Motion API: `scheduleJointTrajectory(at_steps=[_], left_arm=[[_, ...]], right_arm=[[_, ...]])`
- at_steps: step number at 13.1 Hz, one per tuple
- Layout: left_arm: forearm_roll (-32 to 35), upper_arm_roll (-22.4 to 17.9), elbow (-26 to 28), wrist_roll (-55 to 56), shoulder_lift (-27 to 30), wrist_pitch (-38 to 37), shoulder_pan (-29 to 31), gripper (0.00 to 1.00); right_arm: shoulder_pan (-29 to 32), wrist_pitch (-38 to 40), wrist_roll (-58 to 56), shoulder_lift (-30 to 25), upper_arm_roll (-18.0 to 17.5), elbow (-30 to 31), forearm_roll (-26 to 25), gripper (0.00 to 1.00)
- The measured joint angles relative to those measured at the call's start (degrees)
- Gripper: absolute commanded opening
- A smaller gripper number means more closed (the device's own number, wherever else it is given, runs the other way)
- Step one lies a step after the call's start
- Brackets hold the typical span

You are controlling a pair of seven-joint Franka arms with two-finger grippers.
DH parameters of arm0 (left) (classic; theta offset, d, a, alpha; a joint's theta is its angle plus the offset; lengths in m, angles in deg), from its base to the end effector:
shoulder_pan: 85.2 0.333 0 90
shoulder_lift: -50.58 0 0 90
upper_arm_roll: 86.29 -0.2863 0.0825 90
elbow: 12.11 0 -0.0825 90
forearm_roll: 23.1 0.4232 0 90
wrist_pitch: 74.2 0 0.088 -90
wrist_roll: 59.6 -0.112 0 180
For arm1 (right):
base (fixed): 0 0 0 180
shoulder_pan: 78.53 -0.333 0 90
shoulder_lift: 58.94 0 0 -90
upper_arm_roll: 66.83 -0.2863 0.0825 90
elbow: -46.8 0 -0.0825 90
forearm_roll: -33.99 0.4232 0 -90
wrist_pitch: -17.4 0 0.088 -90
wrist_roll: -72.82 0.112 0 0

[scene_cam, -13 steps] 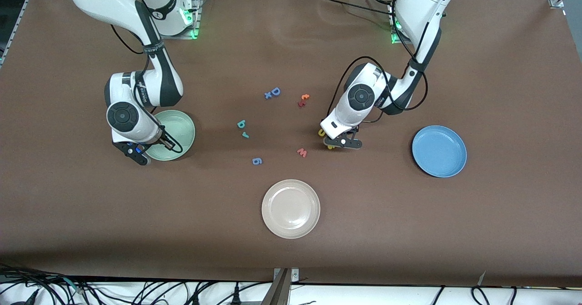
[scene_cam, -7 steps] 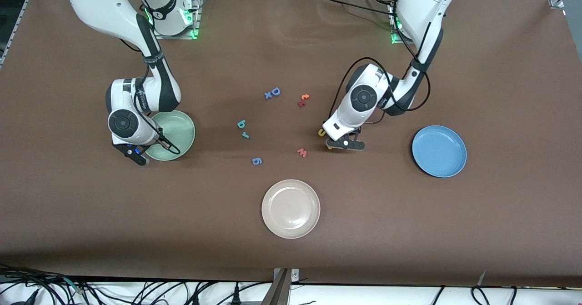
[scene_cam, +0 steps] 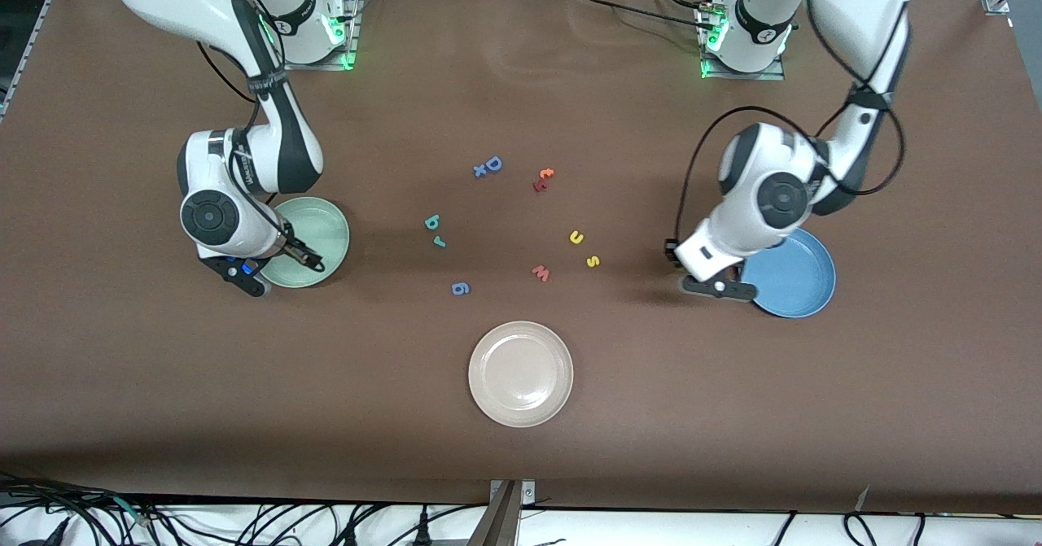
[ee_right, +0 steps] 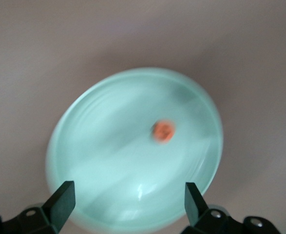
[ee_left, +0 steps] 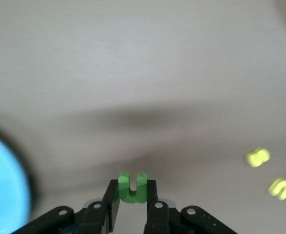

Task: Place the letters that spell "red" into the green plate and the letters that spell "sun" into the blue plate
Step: 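Place the green u on the blue plate while the right gripper returns, then grasp the teal 9 with the right gripper while the left gripper withdraws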

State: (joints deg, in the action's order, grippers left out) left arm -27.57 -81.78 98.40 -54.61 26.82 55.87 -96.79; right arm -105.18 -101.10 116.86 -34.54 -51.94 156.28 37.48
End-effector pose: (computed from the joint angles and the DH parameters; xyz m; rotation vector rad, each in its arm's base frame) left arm 0.6060 -0.1770 0.2082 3.0566 -0.2082 -0.1347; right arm 0.5991 0.1280 0.2027 2.8291 -0.8607 -0.2910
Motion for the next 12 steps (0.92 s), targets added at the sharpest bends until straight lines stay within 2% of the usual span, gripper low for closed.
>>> scheduleJointTrajectory(at_steps=[2, 5, 6, 7, 10, 12], left_arm=[[0.0, -0.1, 0.2, -8.2, 0.6, -1.4, 4.1, 0.11], [0.0, -0.2, 0.9, -20.4, 0.5, -1.6, 11.1, 0.11], [0.0, -0.2, 1.1, -23.1, 0.5, -1.8, 13.1, 0.11], [0.0, -0.2, 1.5, -25.3, 0.5, -1.9, 14.7, 0.11], [2.4, -0.2, 2.5, -28.7, -0.3, -2.0, 17.9, 0.14], [4.8, -0.2, 2.5, -29.0, -1.4, -1.8, 19.8, 0.14]], right_arm=[[-0.2, 1.1, 1.2, -0.7, -3.1, -0.9, 3.2, 0.95], [-0.3, -0.3, 1.4, -0.1, -8.4, -0.9, 3.7, 0.98], [-0.4, -1.1, 1.4, 0.2, -10.0, -0.9, 3.7, 0.95], [-0.5, -1.6, 1.4, 0.5, -11.1, -0.9, 3.8, 0.86], [-0.5, -2.0, 3.7, 1.1, -13.9, -0.4, 4.3, 0.70], [-0.5, -5.4, 5.5, 1.3, -15.7, 1.5, 4.3, 0.69]])
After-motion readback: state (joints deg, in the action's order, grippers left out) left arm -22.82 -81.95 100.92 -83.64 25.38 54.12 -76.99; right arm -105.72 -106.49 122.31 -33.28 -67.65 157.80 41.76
